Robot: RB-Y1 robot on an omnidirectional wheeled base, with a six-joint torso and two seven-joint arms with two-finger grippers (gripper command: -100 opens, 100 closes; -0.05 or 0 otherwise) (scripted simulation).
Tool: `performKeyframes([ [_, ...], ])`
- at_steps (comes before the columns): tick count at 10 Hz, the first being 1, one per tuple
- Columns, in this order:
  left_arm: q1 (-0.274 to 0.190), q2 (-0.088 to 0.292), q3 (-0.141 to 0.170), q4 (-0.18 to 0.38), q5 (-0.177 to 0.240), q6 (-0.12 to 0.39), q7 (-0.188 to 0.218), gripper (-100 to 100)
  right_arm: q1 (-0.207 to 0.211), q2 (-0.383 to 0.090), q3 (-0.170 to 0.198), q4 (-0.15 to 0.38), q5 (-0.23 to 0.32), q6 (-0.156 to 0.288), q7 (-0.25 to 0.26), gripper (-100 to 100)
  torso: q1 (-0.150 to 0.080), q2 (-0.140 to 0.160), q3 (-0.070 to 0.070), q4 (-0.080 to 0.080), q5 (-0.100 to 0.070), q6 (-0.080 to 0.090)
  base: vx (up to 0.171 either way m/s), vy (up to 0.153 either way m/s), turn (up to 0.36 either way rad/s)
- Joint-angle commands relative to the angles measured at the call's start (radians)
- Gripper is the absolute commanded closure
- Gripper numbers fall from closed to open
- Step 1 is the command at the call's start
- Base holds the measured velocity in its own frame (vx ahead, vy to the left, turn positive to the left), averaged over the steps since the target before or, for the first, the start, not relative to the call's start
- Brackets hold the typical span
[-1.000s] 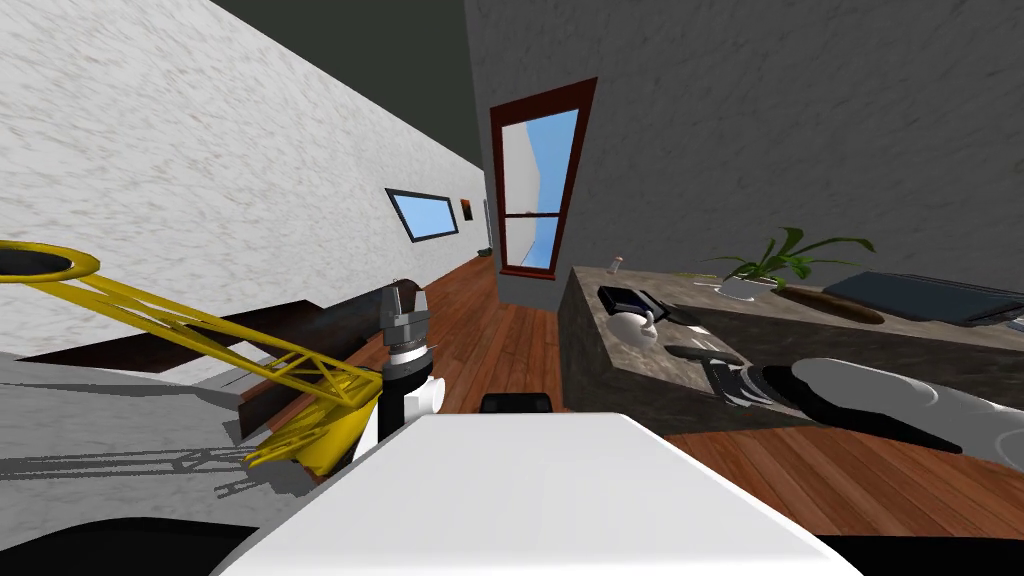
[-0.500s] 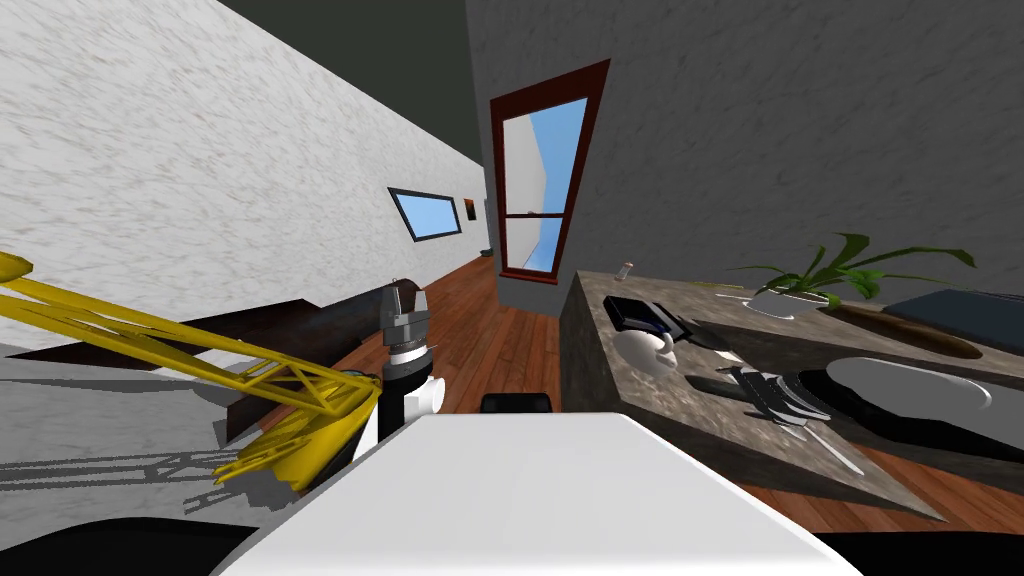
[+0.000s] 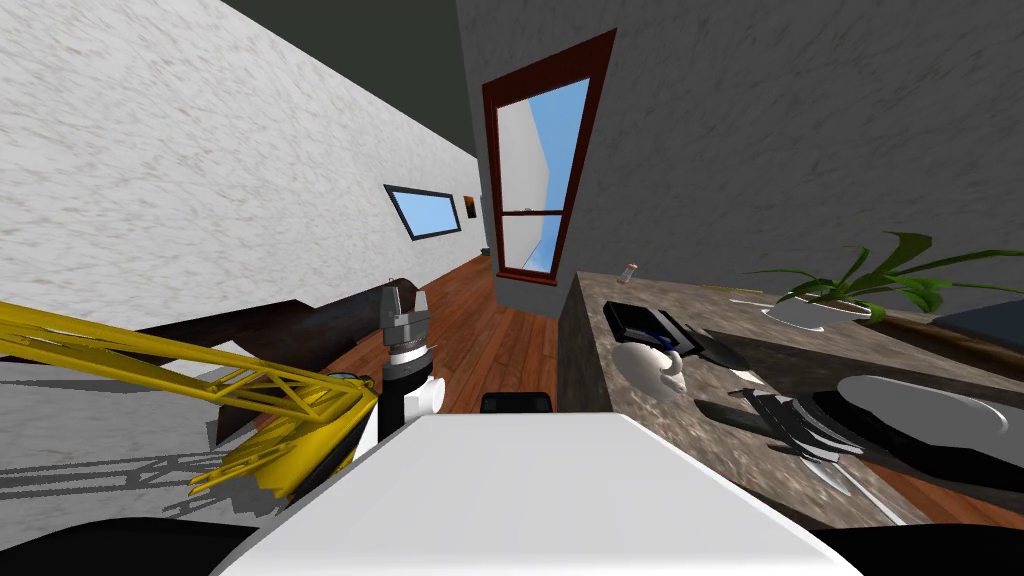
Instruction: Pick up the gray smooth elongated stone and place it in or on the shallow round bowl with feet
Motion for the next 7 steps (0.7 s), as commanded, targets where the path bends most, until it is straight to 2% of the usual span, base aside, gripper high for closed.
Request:
performKeyframes([
  [1, 0.0, 0.0, 0.0, 0.0, 0.0, 0.0, 0.0, 0, 0.0, 0.0, 0.0, 0.0, 0.0, 0.0, 0.0, -100, 0.0, 0.0, 0.0, 0.0, 0.0, 0.0, 0.02, -0.043, 0.009],
  [2, 0.0, 0.0, 0.0, 0.0, 0.0, 0.0, 0.0, 0, 0.001, 0.002, 0.002, -0.001, 0.001, -0.001, -0.001, 0, 0.003, 0.001, 0.001, 0.0, 0.001, 0.0, 0.004, -0.008, 0.001],
  [3, 0.0, 0.0, 0.0, 0.0, 0.0, 0.0, 0.0, 0, 0.008, 0.031, 0.01, 0.009, 0.007, 0.021, 0.006, -100, 0.005, 0.002, 0.001, 0.001, 0.001, 0.0, 0.016, -0.018, 0.076],
  [5, 0.0, 0.0, 0.0, 0.0, 0.0, 0.0, 0.0, 0, 0.015, 0.06, 0.018, 0.02, 0.013, 0.044, 0.013, -100, 0.004, 0.002, 0.001, 0.001, 0.001, 0.0, 0.024, -0.03, 0.063],
  [6, 0.0, 0.0, 0.0, 0.0, 0.0, 0.0, 0.0, 0, 0.024, 0.047, 0.011, 0.01, 0.005, 0.042, 0.012, -100, 0.004, 0.002, 0.001, 0.0, 0.001, 0.0, 0.011, -0.012, 0.007],
  [7, 0.0, 0.0, 0.0, 0.0, 0.0, 0.0, 0.0, 0, 0.024, 0.049, 0.012, 0.011, 0.005, 0.044, 0.013, 100, 0.005, 0.002, 0.001, 0.001, 0.001, 0.0, 0.0, 0.0, 0.0],
])
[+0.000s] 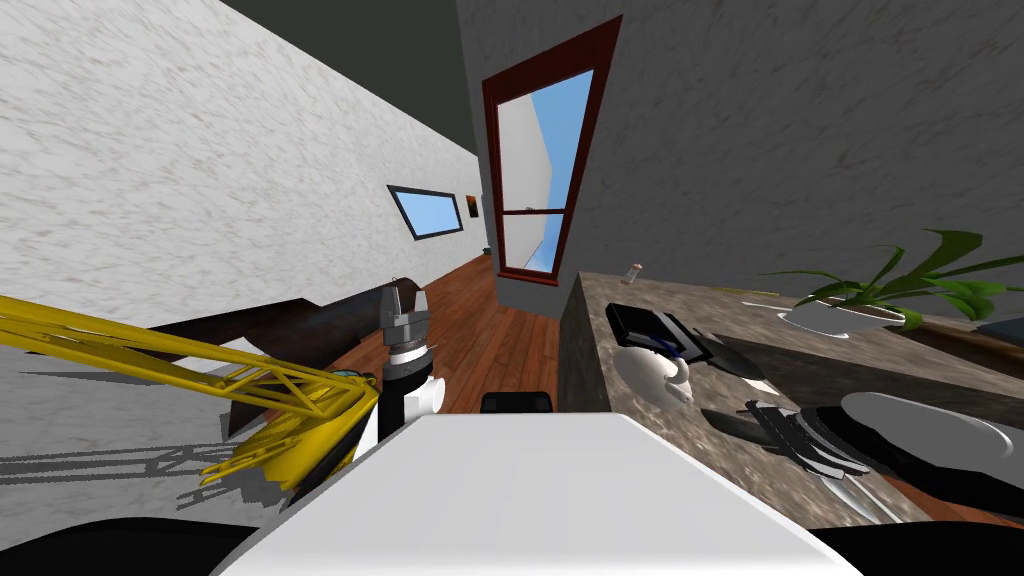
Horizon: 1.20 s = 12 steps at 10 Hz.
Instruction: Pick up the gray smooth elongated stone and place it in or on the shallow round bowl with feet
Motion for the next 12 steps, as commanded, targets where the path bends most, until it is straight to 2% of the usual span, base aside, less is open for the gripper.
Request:
performKeyframes([
  [1, 0.0, 0.0, 0.0, 0.0, 0.0, 0.0, 0.0, 0, 0.0, 0.0, 0.0, 0.0, 0.0, 0.0, 0.0, 100, 0.0, 0.0, 0.0, 0.0, 0.0, 0.0, 0.0, 0.0, 0.0],
  [4, 0.0, 0.0, 0.0, 0.0, 0.0, 0.0, 0.0, 0, -0.001, 0.0, 0.0, 0.0, 0.0, 0.0, 0.0, 100, 0.001, 0.0, 0.0, 0.0, 0.0, 0.001, 0.0, 0.0, 0.0],
  [5, 0.0, 0.0, 0.0, 0.0, 0.0, 0.0, 0.0, 0, -0.001, 0.0, 0.0, 0.0, 0.0, 0.0, 0.0, 0, 0.001, 0.0, 0.0, 0.0, 0.001, 0.001, 0.0, 0.0, 0.0],
  [6, 0.0, 0.0, 0.0, 0.0, 0.0, 0.0, 0.0, 0, -0.02, -0.03, -0.006, -0.005, -0.001, -0.031, -0.009, 100, 0.001, 0.001, 0.0, 0.0, 0.001, 0.001, -0.022, 0.017, -0.094],
  [7, 0.0, 0.0, 0.0, 0.0, 0.0, 0.0, 0.0, 0, -0.024, -0.048, -0.011, -0.011, -0.005, -0.044, -0.014, 100, 0.002, 0.002, 0.001, 0.0, 0.002, 0.001, -0.036, 0.038, -0.099],
  [8, 0.0, 0.0, 0.0, 0.0, 0.0, 0.0, 0.0, 0, -0.026, -0.033, -0.008, 0.0, -0.001, -0.036, -0.005, 100, 0.004, 0.003, 0.002, 0.0, 0.002, 0.001, -0.015, 0.019, -0.016],
  [9, 0.0, 0.0, 0.0, 0.0, 0.0, 0.0, 0.0, 0, -0.027, -0.034, -0.008, 0.0, -0.001, -0.04, -0.006, 0, 0.004, 0.002, 0.001, 0.0, 0.002, 0.001, 0.0, 0.0, 0.0],
  [10, 0.0, 0.0, 0.0, 0.0, 0.0, 0.0, 0.0, 0, -0.026, -0.057, -0.01, 0.03, -0.007, -0.04, -0.012, 100, 0.003, 0.001, 0.001, 0.0, 0.002, 0.001, -0.054, 0.04, 0.135],
  [12, 0.0, 0.0, 0.0, 0.0, 0.0, 0.0, 0.0, 0, -0.02, -0.082, -0.01, 0.075, -0.017, -0.043, -0.027, 100, 0.005, 0.005, 0.003, 0.002, 0.004, 0.0, -0.112, 0.045, 0.192],
])
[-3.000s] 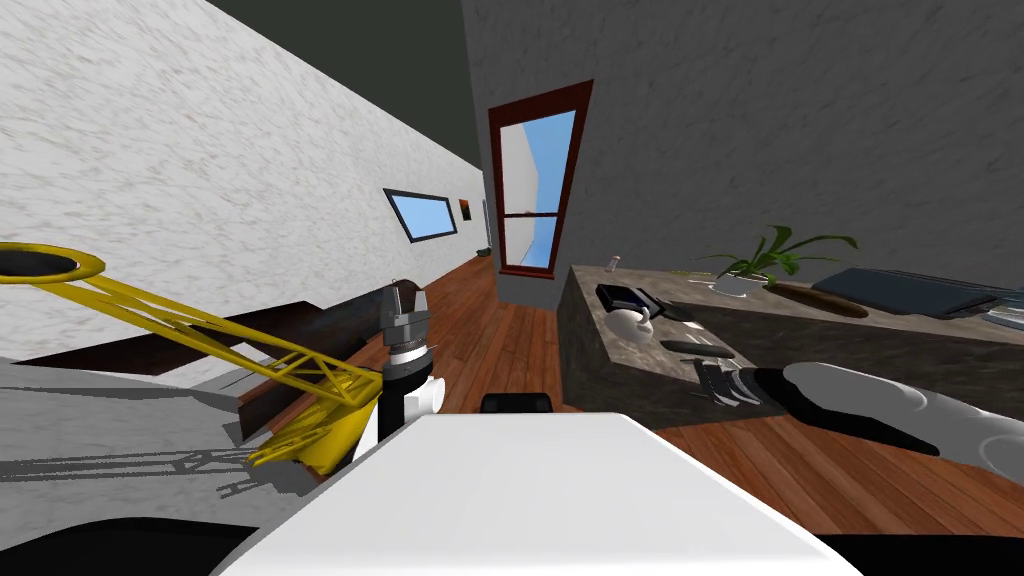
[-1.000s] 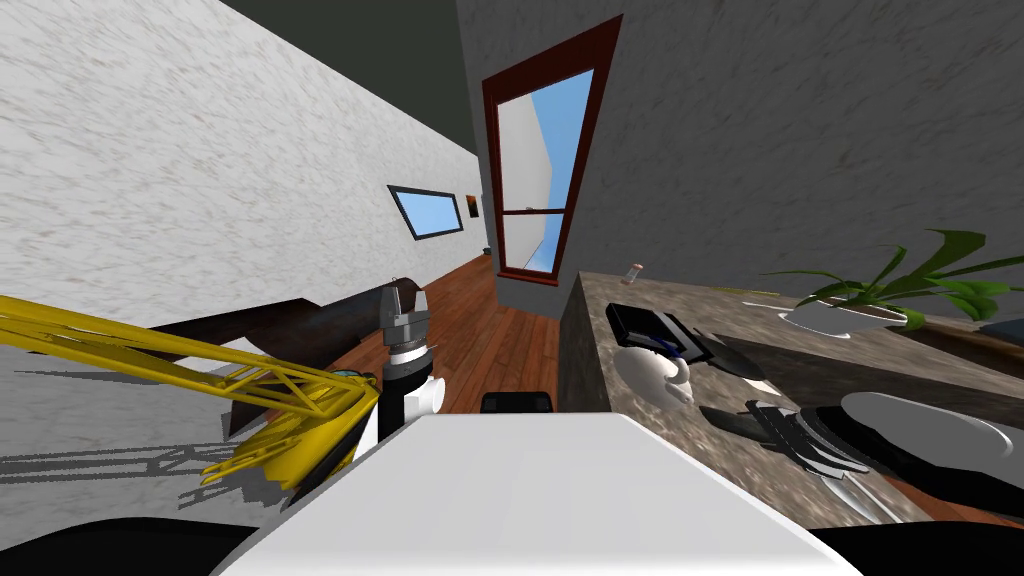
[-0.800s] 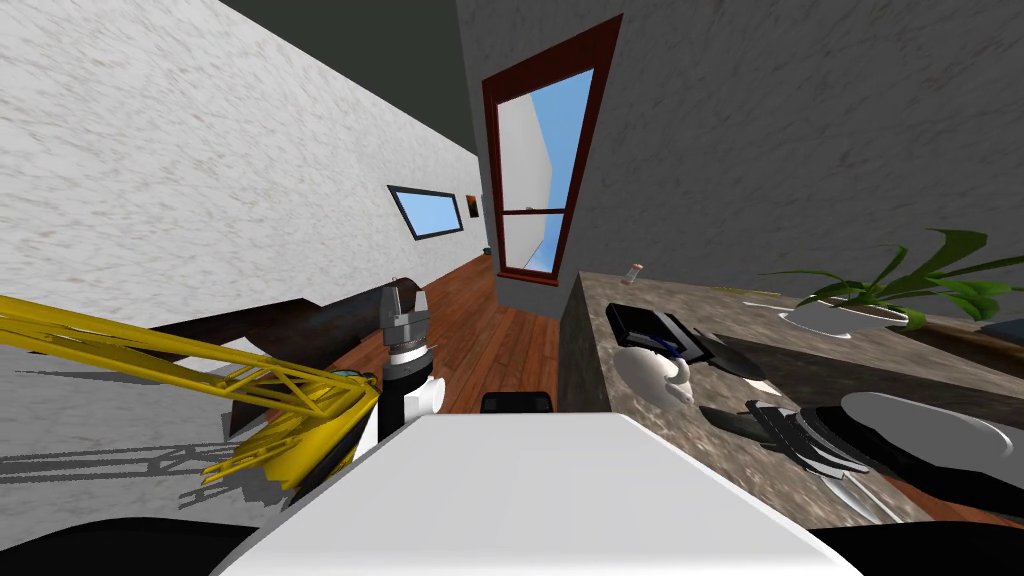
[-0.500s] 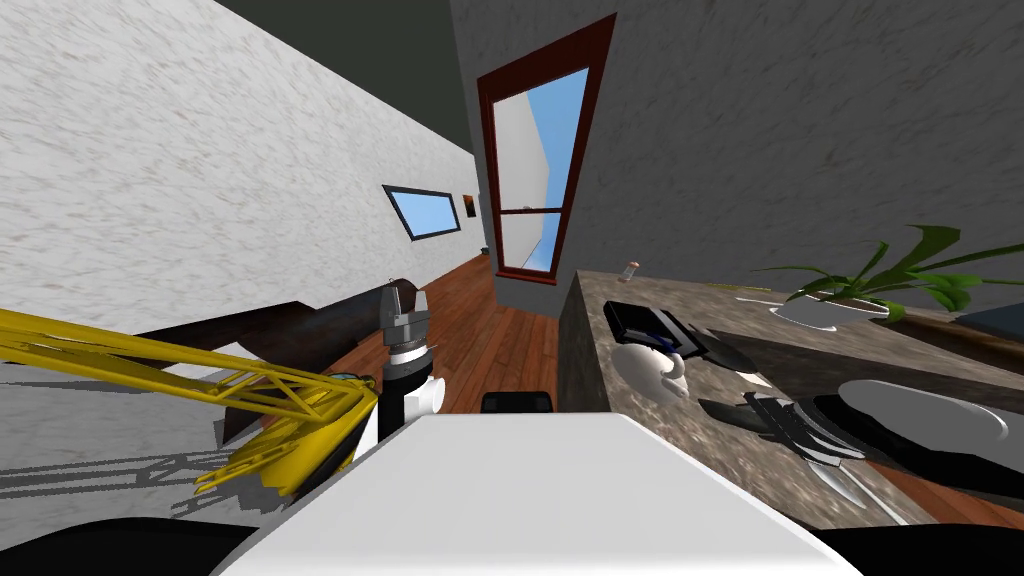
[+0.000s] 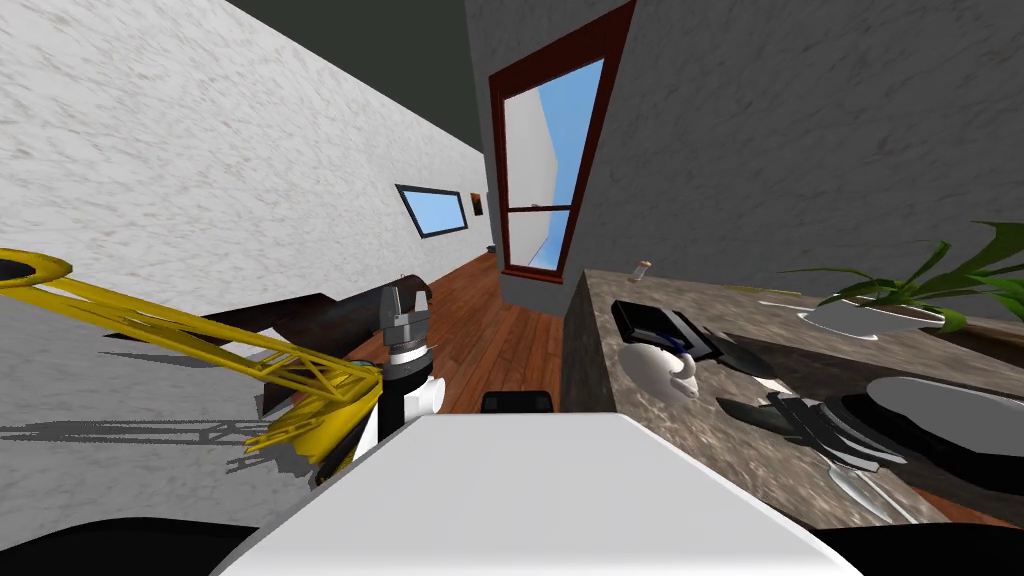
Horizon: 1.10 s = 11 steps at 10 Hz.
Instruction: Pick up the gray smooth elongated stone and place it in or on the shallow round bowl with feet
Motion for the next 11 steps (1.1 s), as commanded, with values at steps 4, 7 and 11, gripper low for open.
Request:
performKeyframes([
  [4, 0.0, 0.0, 0.0, 0.0, 0.0, 0.0, 0.0, 0, 0.01, -0.036, 0.002, 0.081, -0.015, -0.016, -0.028, 100, -0.001, 0.002, 0.002, 0.001, 0.0, 0.003, -0.134, 0.037, 0.146],
  [7, 0.0, 0.0, 0.0, 0.0, 0.0, 0.0, 0.0, 0, 0.027, -0.061, 0.002, 0.144, -0.031, -0.033, -0.063, 100, -0.002, 0.004, 0.003, 0.001, 0.001, 0.001, -0.153, 0.016, 0.234],
  [11, 0.0, 0.0, 0.0, 0.0, 0.0, 0.0, 0.0, 0, 0.044, -0.08, -0.001, 0.205, -0.049, -0.055, -0.107, 100, -0.002, 0.005, 0.004, 0.002, 0.002, 0.001, -0.161, 0.002, 0.251],
])
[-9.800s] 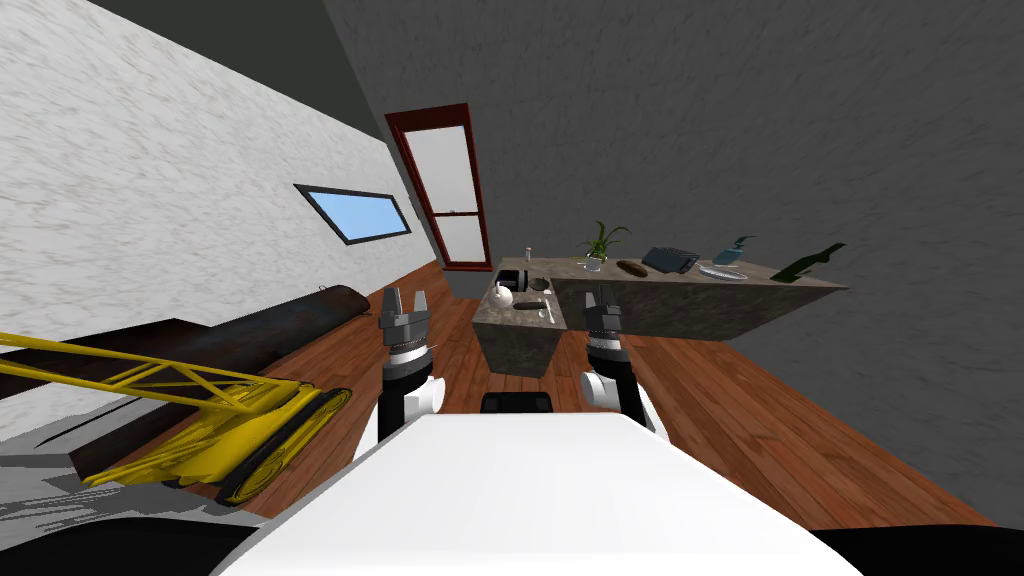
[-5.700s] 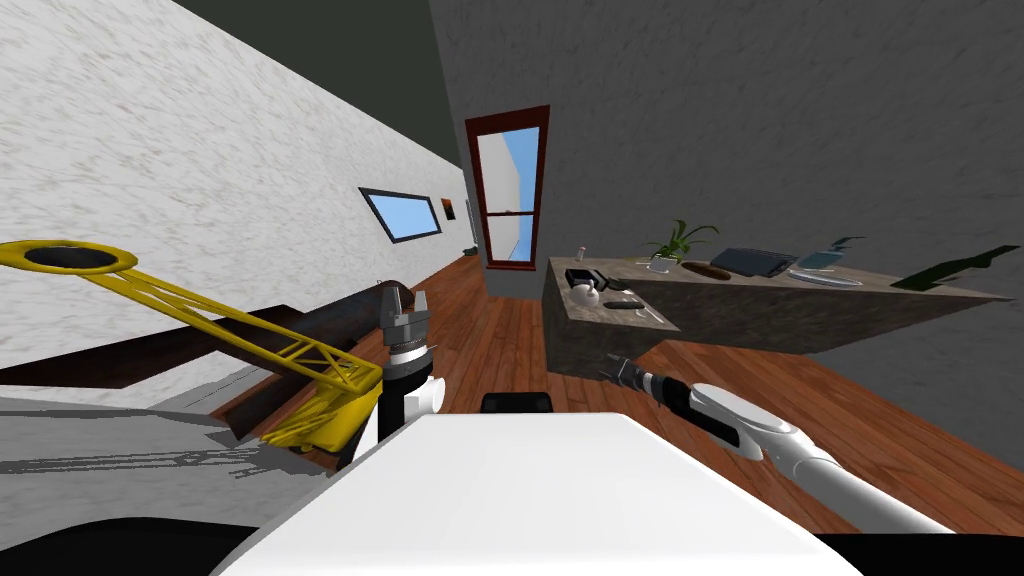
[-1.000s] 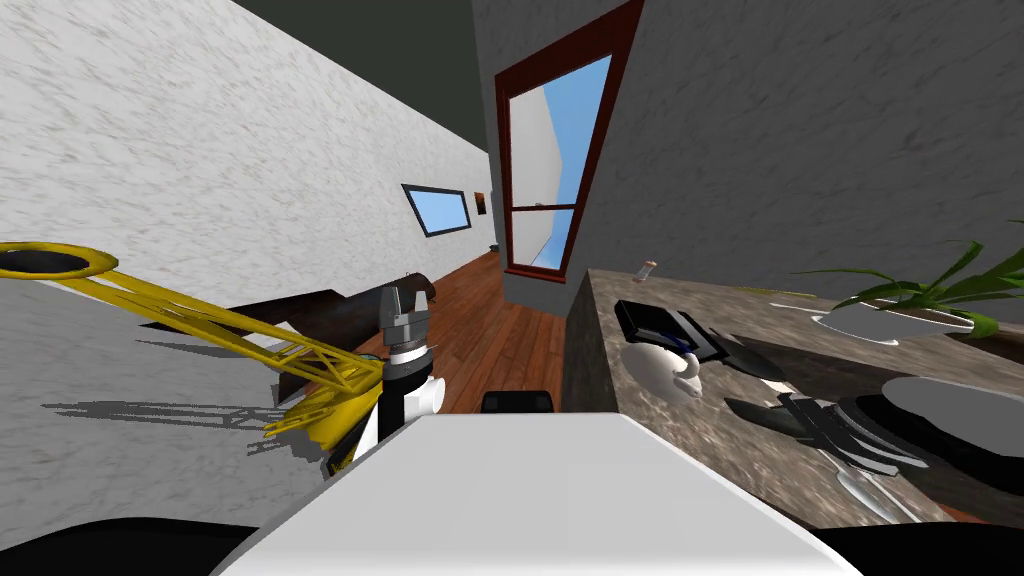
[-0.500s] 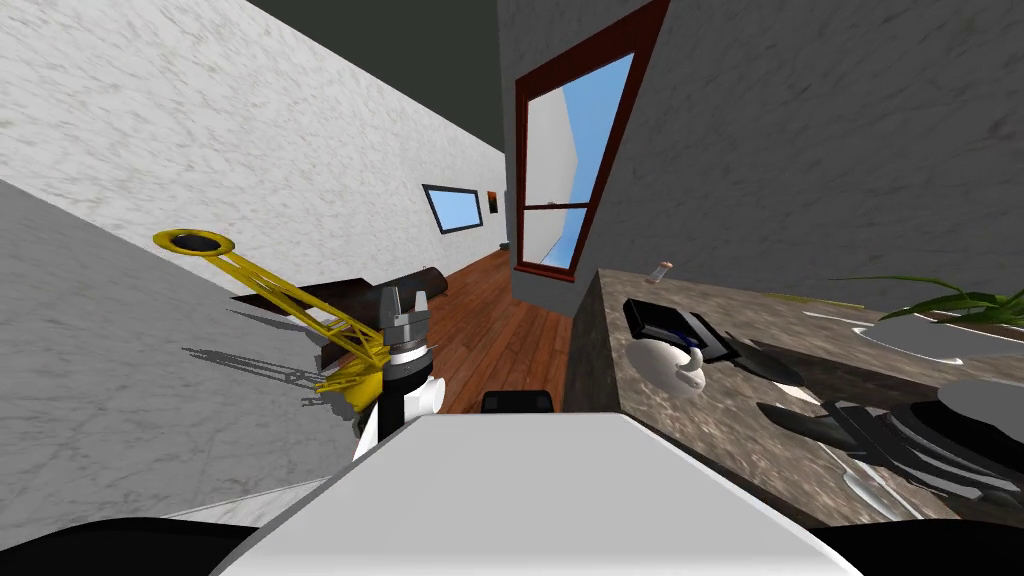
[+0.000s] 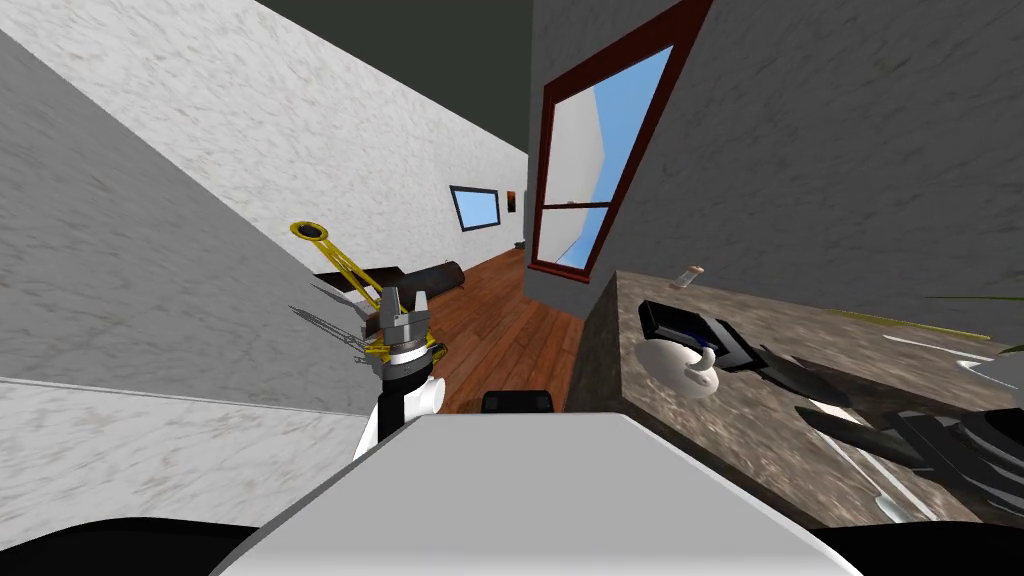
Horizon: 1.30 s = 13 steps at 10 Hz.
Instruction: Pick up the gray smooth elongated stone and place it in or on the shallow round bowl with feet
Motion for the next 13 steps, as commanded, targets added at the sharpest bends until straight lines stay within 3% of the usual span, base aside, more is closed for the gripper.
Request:
performKeyframes([
  [1, 0.0, 0.0, 0.0, 0.0, 0.0, 0.0, 0.0, 0, 0.029, -0.009, -0.005, -0.012, -0.018, 0.014, -0.006, 100, 0.0, 0.0, 0.0, 0.0, 0.0, 0.0, -0.016, -0.02, -0.036],
  [5, 0.0, 0.0, 0.0, 0.0, 0.0, 0.0, 0.0, 0, 0.056, -0.024, -0.016, 0.061, -0.044, -0.026, -0.078, 100, 0.0, -0.002, -0.001, 0.0, 0.0, -0.004, -0.129, -0.032, 0.314],
  [8, 0.0, 0.0, 0.0, 0.0, 0.0, 0.0, 0.0, 0, 0.076, -0.026, -0.03, 0.105, -0.065, -0.063, -0.14, 100, -0.007, 0.002, 0.001, 0.001, -0.001, -0.002, -0.178, -0.11, 0.344],
  [13, 0.0, 0.0, 0.0, 0.0, 0.0, 0.0, 0.0, 0, 0.097, -0.019, -0.049, 0.137, -0.084, -0.106, -0.208, 100, -0.004, -0.005, -0.003, -0.001, 0.0, 0.0, -0.115, -0.081, 0.219],
])
